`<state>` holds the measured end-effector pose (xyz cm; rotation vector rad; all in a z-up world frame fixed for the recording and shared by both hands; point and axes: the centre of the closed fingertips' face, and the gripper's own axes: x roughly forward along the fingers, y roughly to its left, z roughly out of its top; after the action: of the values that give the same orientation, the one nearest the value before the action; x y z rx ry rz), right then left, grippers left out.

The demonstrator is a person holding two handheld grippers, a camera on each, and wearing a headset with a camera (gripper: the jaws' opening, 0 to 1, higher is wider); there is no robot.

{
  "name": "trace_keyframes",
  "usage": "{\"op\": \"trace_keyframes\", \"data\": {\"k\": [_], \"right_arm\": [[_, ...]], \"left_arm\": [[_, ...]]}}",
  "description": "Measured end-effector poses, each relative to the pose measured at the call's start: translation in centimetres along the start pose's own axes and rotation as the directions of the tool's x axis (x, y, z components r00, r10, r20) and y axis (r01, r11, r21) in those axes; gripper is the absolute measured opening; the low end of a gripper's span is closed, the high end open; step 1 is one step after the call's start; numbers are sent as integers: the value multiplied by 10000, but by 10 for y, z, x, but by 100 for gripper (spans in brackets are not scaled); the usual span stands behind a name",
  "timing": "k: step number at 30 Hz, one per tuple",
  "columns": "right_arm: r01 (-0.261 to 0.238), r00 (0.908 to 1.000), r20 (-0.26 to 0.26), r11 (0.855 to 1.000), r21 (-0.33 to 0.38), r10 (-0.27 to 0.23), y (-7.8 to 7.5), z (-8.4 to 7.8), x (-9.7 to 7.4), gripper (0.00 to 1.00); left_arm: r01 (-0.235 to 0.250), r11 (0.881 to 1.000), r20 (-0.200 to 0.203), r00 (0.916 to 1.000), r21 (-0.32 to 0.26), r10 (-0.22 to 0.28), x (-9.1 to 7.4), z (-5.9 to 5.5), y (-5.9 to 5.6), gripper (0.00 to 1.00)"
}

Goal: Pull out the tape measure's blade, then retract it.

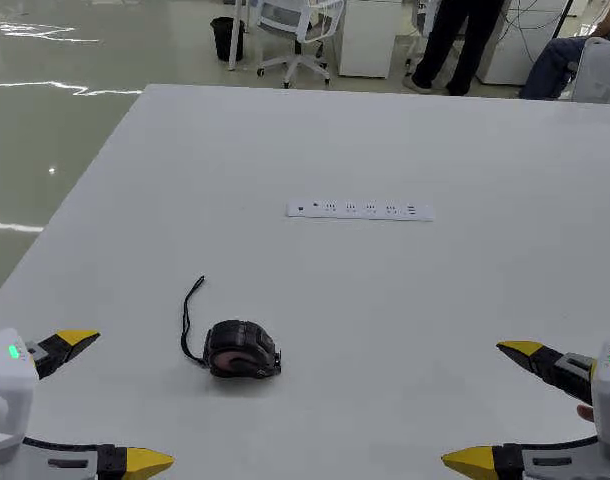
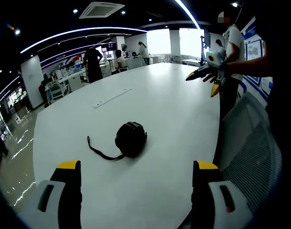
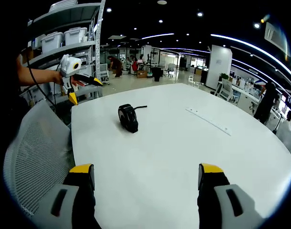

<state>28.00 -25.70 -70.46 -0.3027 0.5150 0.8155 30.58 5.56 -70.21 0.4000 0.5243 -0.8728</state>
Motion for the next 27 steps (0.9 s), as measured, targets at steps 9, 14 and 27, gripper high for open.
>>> {"op": "trace_keyframes", "data": {"k": [9,14,27], "right_arm": [[-488,9988,-122,9971,-588,481,1,2,10,87],[-696,9975,-180,9937,-878,683,0,3,16,84],[-1266,9919,-153,9793,-1582,1258,-2,12,33,74]], "left_arm": [[370,9977,-325,9989,561,-352,9,1,1,92],[618,9946,-438,9973,834,-583,15,2,2,89],[1262,9800,-708,9907,1542,-1164,33,7,6,80]]}}
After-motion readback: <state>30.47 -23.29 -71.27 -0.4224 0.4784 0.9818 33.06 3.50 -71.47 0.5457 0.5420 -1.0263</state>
